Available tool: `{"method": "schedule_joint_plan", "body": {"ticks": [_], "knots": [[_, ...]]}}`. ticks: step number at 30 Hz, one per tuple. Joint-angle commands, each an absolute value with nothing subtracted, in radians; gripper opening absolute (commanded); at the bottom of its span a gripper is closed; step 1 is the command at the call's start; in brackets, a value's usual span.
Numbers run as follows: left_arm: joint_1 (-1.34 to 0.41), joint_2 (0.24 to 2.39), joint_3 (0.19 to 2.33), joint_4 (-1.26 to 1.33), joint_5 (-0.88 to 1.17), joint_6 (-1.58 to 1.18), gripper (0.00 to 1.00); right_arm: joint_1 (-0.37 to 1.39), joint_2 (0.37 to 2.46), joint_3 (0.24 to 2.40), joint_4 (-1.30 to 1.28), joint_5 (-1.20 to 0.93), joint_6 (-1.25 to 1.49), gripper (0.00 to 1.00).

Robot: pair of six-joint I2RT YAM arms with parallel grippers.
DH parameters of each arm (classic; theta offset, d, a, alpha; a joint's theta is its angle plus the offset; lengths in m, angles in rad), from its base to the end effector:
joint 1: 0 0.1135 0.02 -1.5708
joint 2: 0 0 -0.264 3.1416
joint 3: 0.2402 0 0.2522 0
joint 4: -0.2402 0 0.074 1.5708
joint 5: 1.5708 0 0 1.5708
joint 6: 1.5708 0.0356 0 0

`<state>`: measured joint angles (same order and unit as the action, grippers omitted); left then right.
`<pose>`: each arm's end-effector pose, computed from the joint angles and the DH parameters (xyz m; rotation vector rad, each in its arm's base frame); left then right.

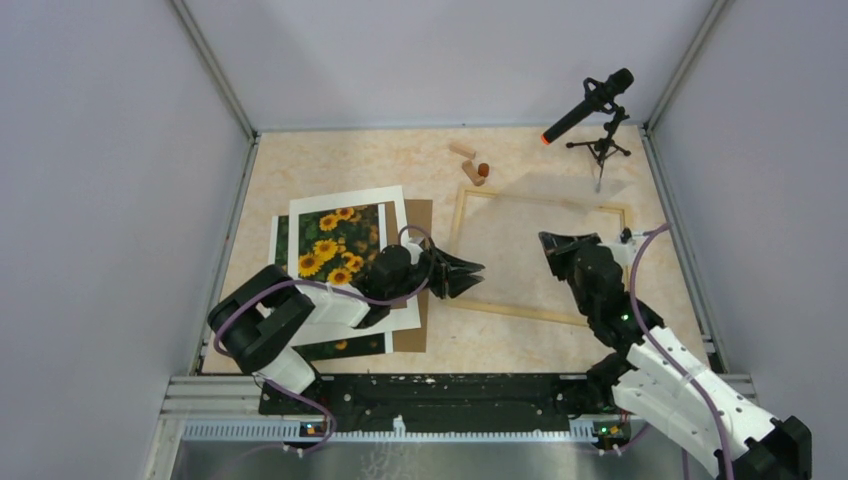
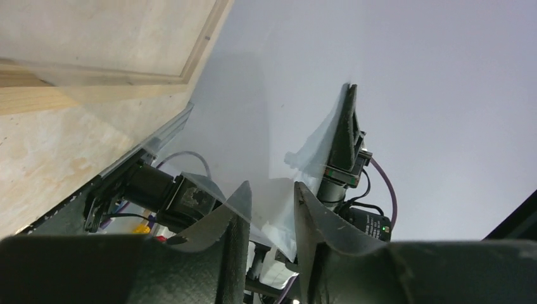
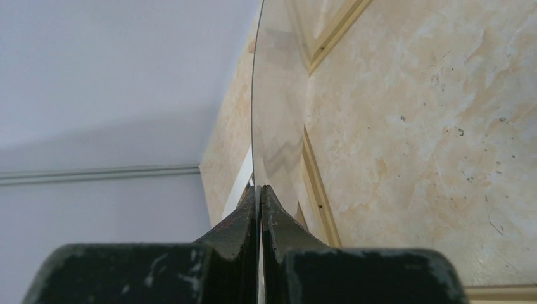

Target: Put the photo into the frame

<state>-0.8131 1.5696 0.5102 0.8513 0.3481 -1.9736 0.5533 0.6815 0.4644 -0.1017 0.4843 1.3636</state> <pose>0.1953 -0.2241 0.1710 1.0162 -2.1663 1.9643 0.1510 0.0738 0.2526 1.0688 1.6246 0.8608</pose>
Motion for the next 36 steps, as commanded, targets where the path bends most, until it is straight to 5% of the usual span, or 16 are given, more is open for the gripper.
{"method": "schedule_joint_plan", "body": {"ticks": [1, 5, 8, 20, 32, 36], "knots": [[-0.816, 1.581, 0.543, 0.936, 0.332, -1.952, 0.32, 0.548, 0.618, 0.466, -0.159, 0.481, 1.325, 0.0], [-0.817, 1.601, 0.582, 0.913, 0.391, -1.901, 0.13, 0.547, 0.554, 0.455, -0.239, 0.462, 1.308, 0.0], [-0.817, 1.598, 0.613, 0.831, 0.421, -1.842, 0.0, 0.548, 0.512, 0.443, -0.271, 0.438, 1.249, 0.11], [-0.702, 1.583, 0.818, 0.19, 0.626, -1.111, 0.0, 0.548, 0.442, 0.594, -0.658, 0.447, 0.764, 0.96], [-0.52, 1.676, 1.015, -0.271, 0.665, -0.566, 0.0, 0.548, 0.53, 0.684, -0.696, 0.352, 0.759, 0.99], [-0.486, 1.699, 1.088, -0.418, 0.579, -0.444, 0.0, 0.505, 0.726, 0.727, -0.562, 0.343, 0.63, 0.99]]}}
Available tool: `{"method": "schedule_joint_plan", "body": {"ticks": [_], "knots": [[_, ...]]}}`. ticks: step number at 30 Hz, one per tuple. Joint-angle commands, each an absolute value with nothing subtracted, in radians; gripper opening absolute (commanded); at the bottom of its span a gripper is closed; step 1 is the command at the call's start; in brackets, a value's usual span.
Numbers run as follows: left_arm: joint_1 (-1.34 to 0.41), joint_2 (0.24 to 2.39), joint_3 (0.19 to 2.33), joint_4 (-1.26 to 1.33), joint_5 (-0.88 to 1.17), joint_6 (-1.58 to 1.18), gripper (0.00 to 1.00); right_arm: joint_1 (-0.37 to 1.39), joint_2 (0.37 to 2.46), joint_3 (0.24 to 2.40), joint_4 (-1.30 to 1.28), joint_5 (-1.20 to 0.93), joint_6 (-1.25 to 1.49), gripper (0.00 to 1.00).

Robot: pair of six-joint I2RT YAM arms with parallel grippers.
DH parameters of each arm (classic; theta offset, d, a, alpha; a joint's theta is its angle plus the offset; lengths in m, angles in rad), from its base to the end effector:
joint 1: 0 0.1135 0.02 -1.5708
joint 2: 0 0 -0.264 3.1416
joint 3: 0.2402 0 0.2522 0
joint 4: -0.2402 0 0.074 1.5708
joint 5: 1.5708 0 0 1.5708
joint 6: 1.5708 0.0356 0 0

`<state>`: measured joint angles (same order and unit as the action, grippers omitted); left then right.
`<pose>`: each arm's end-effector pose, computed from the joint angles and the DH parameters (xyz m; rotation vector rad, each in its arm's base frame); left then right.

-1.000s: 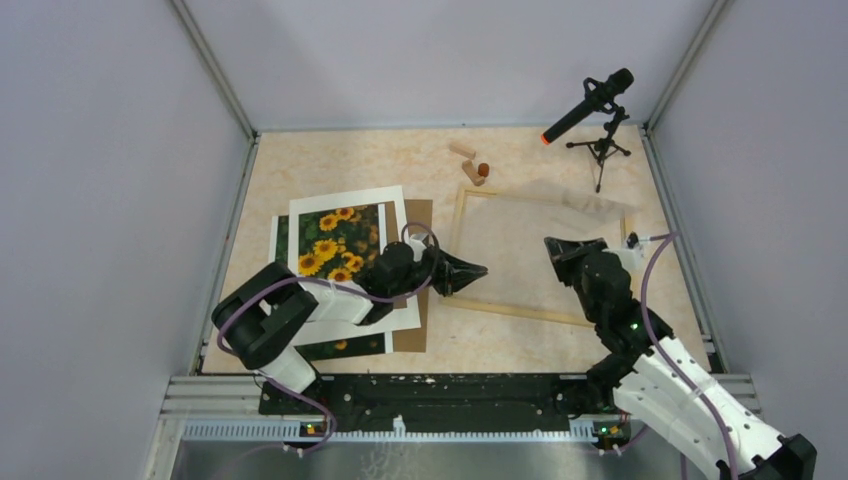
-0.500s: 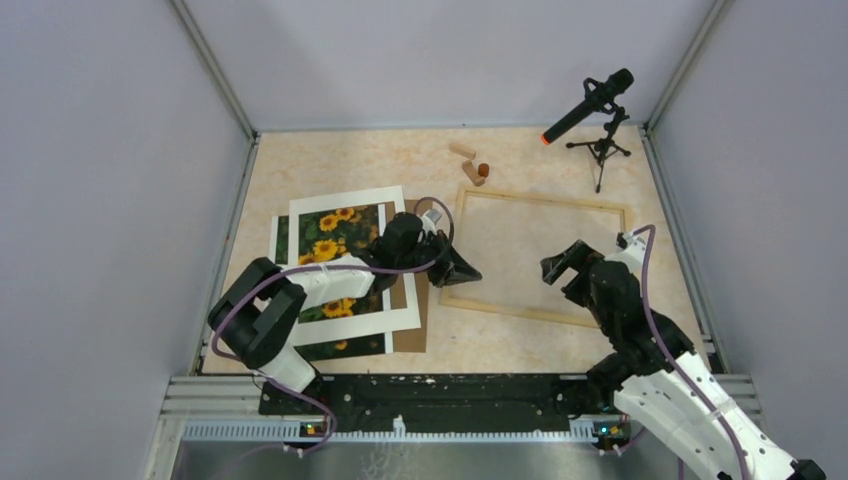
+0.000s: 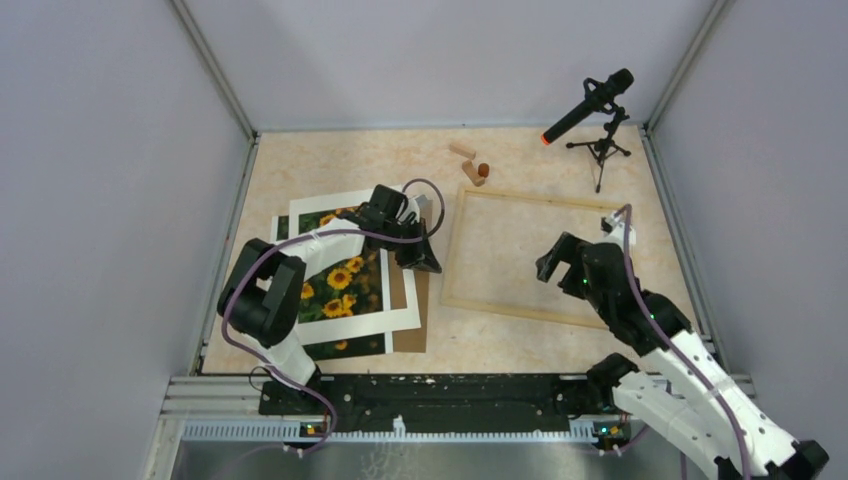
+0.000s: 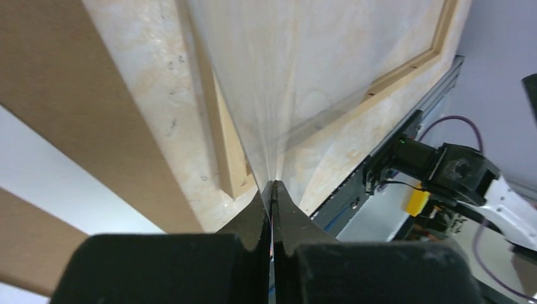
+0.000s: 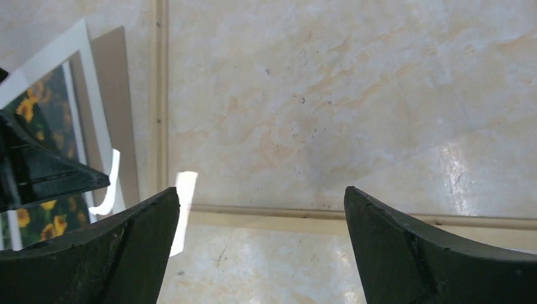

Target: Put the photo into the frame

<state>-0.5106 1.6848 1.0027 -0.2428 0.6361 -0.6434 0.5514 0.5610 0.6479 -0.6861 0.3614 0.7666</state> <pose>0.2861 -0.1845 0.1860 0.1167 2.6906 -1.2273 0.1121 0.0542 0.2745 0.4352 2.1063 0.3829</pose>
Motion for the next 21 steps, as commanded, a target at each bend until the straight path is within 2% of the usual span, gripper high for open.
{"method": "schedule_joint_plan", "body": {"ticks": [1, 8, 13, 19, 21], "knots": [[-0.478, 1.702, 1.096, -0.439, 0.571, -0.432, 0.0, 0.466, 0.801, 0.744, -0.524, 0.295, 0.604, 0.99], [-0.417, 1.712, 1.054, -0.431, 0.608, -0.404, 0.0, 0.072, 1.261, 0.812, -0.177, -0.267, 0.563, 0.99], [-0.406, 1.721, 1.02, -0.376, 0.654, -0.42, 0.0, -0.064, 1.502, 0.906, -0.047, -0.424, 0.515, 0.99], [-0.377, 1.754, 1.037, -0.388, 0.693, -0.391, 0.0, -0.157, 1.707, 1.001, 0.018, -0.564, 0.425, 0.95], [-0.367, 1.757, 1.042, -0.393, 0.693, -0.377, 0.0, -0.164, 1.771, 1.052, 0.004, -0.64, 0.391, 0.9]]}}
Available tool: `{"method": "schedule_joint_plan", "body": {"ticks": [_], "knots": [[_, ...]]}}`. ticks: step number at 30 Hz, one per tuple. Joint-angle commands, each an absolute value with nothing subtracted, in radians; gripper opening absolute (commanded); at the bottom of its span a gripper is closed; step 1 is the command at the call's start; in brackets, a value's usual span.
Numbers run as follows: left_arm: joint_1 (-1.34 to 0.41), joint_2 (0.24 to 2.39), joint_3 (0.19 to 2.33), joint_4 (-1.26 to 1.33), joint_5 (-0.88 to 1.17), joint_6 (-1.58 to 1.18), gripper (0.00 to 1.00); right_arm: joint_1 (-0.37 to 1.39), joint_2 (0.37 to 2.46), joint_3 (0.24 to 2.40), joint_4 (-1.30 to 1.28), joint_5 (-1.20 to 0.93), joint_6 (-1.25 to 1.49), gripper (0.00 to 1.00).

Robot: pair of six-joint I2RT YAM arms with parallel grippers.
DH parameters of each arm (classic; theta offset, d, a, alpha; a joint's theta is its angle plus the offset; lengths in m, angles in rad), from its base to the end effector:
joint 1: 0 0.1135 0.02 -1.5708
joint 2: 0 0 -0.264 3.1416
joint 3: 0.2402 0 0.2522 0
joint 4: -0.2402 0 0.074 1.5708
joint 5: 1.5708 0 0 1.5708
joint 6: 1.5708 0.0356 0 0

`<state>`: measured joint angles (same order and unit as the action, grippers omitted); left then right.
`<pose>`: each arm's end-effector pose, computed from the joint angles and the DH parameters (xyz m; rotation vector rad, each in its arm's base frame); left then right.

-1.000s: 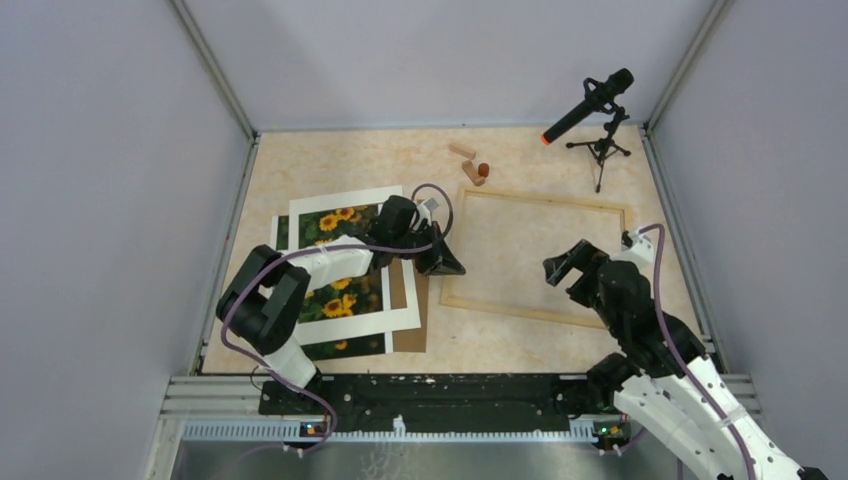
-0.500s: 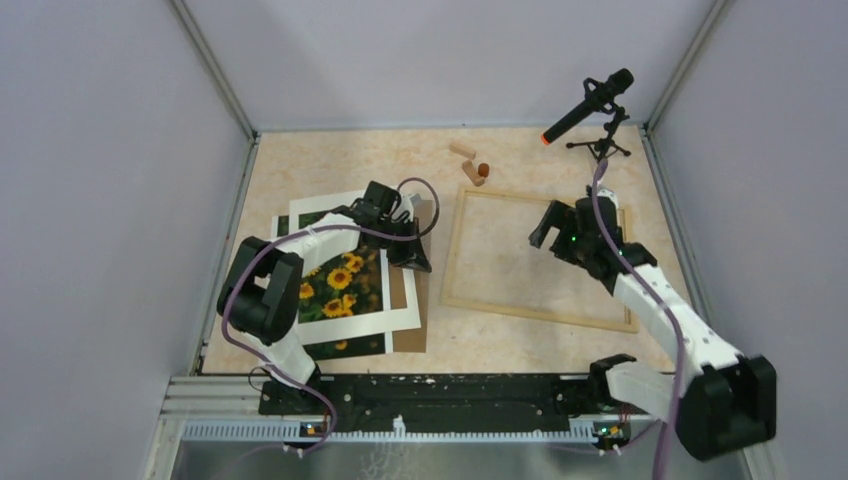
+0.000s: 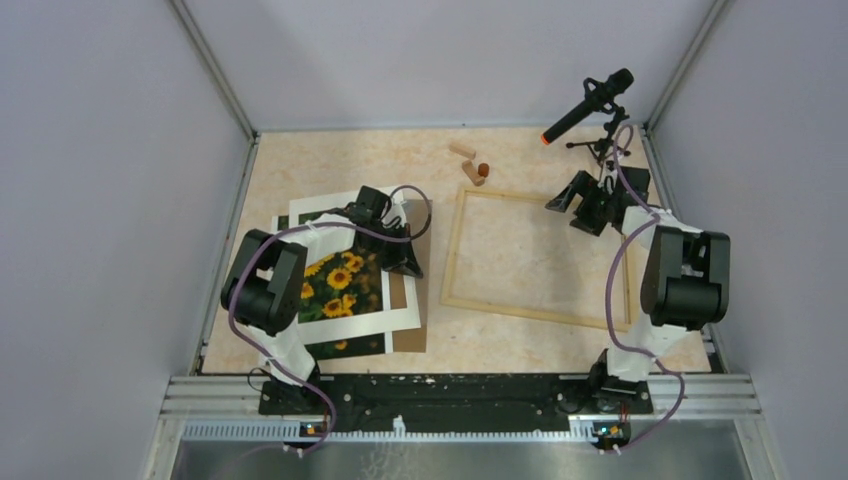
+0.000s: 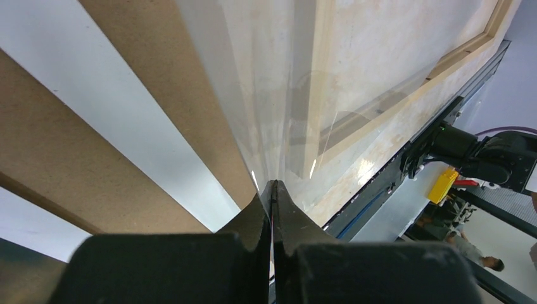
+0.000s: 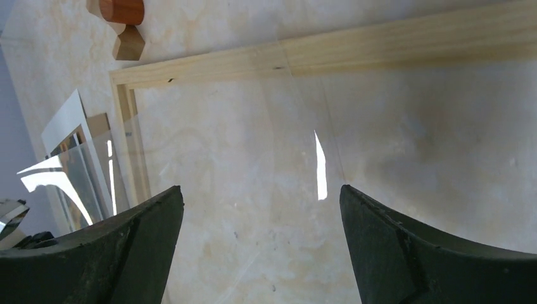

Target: Put the photo into the frame

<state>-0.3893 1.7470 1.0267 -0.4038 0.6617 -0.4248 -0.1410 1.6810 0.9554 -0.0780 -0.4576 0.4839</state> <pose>0.3008 -0.1470 0.1649 0.1675 2.7835 -1.1269 0.3444 -0.0330 0.1820 0.5166 2.3237 0.7070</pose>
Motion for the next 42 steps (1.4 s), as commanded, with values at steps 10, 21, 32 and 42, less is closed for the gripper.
{"method": "schedule_joint_plan", "body": {"ticks": [10, 21, 32, 42], "knots": [[-0.354, 1.809, 1.062, -0.427, 0.724, -0.319, 0.0, -0.185, 2.004, 1.233, -0.031, -0.802, 0.36, 0.78], [-0.316, 1.85, 1.08, -0.421, 0.792, -0.307, 0.0, -0.19, 2.015, 1.135, 0.115, -0.935, 0.411, 0.62], [-0.313, 1.845, 1.119, -0.398, 0.838, -0.321, 0.01, -0.26, 1.93, 1.032, 0.276, -0.997, 0.553, 0.1], [-0.32, 1.888, 1.173, -0.254, 0.903, -0.458, 0.06, -0.379, 1.796, 0.915, 0.321, -0.936, 0.636, 0.0]]}}
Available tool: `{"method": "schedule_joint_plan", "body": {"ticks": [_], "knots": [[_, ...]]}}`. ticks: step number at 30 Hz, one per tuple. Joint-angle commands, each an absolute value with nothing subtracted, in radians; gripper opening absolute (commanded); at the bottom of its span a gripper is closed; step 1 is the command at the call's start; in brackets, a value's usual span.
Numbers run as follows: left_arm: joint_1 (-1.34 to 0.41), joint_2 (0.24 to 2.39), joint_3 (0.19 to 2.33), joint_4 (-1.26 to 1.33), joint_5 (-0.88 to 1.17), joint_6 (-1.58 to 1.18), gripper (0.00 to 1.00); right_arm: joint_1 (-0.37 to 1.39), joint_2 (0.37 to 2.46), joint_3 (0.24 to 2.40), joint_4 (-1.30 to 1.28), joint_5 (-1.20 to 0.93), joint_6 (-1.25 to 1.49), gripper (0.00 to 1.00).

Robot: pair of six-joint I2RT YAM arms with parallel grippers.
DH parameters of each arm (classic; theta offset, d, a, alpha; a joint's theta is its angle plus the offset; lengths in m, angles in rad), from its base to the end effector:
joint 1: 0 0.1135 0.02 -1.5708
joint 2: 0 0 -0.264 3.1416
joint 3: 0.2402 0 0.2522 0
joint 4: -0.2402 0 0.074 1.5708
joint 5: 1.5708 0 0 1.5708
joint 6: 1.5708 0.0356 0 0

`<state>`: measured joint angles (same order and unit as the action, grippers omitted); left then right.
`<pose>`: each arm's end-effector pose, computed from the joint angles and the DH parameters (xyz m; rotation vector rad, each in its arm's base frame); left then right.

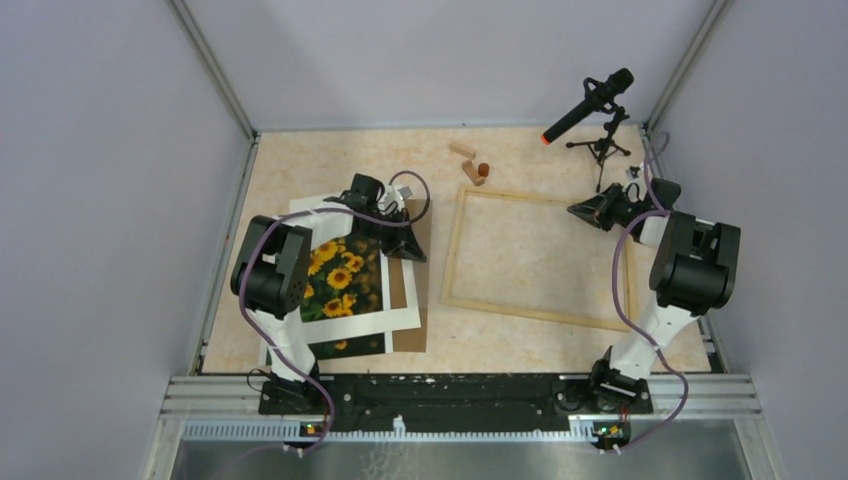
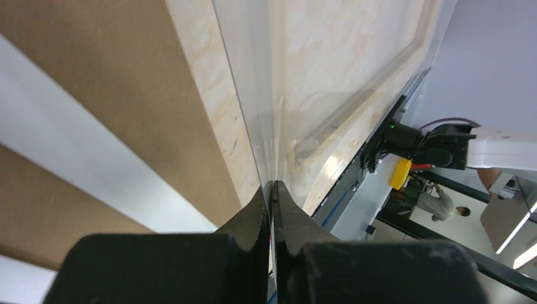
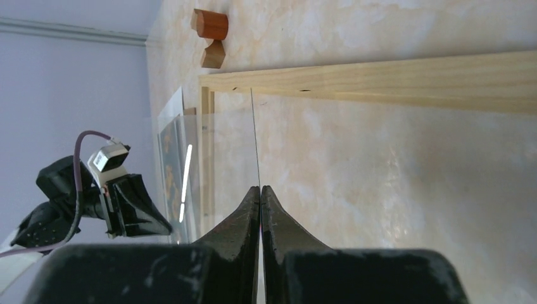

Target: Put the photo into the frame

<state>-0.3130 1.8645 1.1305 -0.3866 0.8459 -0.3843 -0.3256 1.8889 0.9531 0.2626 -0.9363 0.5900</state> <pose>0.3352 -0.1365 0.1588 0.1818 2.7076 -1.3531 0.3602 -0.0914 0.1433 0.4701 2.1125 1.1874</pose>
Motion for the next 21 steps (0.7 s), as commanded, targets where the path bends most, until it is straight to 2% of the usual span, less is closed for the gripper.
{"method": "schedule_joint_plan", "body": {"ticks": [1, 9, 13, 21], "knots": [[-0.325, 1.901, 1.179, -0.233, 0.915, -0.477, 0.06, -0.387, 1.785, 0.905, 0.331, -0.941, 0.651, 0.0], [-0.39, 1.973, 1.246, -0.115, 0.882, -0.581, 0.02, -0.43, 1.665, 0.872, 0.252, -0.898, 0.623, 0.0], [-0.42, 2.018, 1.293, -0.055, 0.851, -0.623, 0.01, -0.486, 1.633, 0.841, 0.367, -0.928, 0.684, 0.0], [-0.482, 2.111, 1.401, -0.008, 0.765, -0.61, 0.0, -0.516, 1.669, 0.852, 0.413, -0.978, 0.696, 0.0]]}}
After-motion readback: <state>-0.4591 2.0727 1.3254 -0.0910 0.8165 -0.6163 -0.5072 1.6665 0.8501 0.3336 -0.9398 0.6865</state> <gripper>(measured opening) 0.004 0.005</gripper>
